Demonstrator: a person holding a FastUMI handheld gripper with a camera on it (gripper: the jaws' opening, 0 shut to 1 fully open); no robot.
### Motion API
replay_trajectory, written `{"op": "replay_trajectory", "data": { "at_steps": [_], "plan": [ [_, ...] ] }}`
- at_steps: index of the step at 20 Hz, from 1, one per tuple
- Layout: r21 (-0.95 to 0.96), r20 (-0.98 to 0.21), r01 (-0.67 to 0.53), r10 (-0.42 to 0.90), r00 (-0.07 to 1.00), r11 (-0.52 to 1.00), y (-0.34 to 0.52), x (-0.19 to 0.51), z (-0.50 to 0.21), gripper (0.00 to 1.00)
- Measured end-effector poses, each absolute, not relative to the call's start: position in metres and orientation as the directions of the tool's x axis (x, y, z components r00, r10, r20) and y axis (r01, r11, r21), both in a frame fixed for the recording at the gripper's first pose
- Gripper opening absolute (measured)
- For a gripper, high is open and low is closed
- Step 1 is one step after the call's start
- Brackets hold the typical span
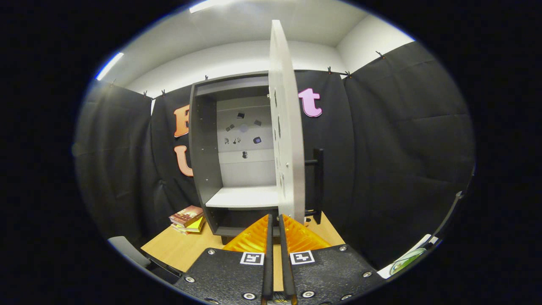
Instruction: Open the shoe cabinet door, grab the shoes and put them into the shoe cabinet, then close the shoe cabinet door.
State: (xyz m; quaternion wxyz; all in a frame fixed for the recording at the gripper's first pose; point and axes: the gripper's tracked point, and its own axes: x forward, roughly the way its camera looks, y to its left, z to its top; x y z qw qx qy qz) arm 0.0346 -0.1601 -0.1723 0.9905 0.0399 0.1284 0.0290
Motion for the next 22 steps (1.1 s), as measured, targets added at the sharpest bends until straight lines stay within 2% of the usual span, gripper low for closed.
{"op": "replay_trajectory", "data": {
  "at_steps": [12,19,22],
  "plan": [
    [0.092,-0.439,-0.052,0.087,0.894,0.994,-0.024,0.021,-0.277,0.17],
    [0.123,-0.58,-0.025,0.092,0.809,0.992,0.012,0.017,-0.354,0.17],
    [0.145,-0.644,-0.001,0.095,0.759,0.989,0.02,0.014,-0.389,0.21]
  ]
}}
